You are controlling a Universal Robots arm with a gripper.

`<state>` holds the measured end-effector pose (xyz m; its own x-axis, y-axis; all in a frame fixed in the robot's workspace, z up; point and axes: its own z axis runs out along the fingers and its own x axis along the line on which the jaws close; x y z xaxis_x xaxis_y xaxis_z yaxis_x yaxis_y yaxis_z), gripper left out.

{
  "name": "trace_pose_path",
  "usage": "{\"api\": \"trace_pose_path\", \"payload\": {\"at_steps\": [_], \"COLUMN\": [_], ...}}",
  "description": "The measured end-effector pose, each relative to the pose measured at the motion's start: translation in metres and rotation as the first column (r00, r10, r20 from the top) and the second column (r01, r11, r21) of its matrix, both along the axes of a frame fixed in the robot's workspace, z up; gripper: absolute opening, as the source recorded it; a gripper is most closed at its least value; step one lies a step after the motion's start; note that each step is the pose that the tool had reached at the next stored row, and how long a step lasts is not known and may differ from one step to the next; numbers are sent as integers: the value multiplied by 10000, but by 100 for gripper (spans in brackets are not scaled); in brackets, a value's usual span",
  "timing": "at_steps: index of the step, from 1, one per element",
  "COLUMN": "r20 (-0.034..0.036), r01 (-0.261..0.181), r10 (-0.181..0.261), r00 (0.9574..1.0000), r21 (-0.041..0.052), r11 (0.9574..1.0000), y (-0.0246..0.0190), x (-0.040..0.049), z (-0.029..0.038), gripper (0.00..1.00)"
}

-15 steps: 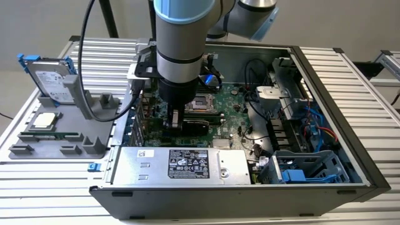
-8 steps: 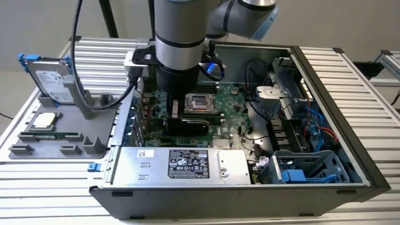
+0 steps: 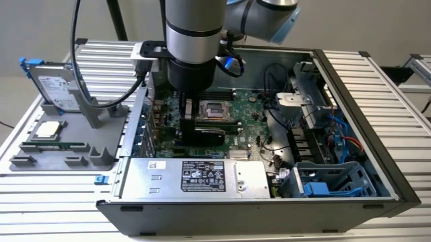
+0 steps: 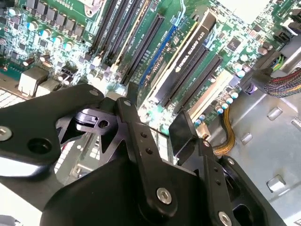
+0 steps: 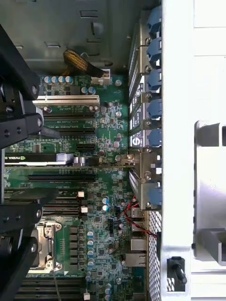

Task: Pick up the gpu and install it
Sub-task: 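Press down on the gpu until it lock into place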

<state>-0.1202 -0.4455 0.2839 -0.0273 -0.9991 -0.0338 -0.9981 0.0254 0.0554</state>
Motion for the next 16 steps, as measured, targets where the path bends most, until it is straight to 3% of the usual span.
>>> {"api": "trace_pose_path", "payload": {"at_steps": [16], "r20": [-2], "r01": [0], "r10": [0], "r00": [10000], "r21": [-3], "r11": [10000], "y": [0], "x": [-3], "z": [2], "gripper": [0]}}
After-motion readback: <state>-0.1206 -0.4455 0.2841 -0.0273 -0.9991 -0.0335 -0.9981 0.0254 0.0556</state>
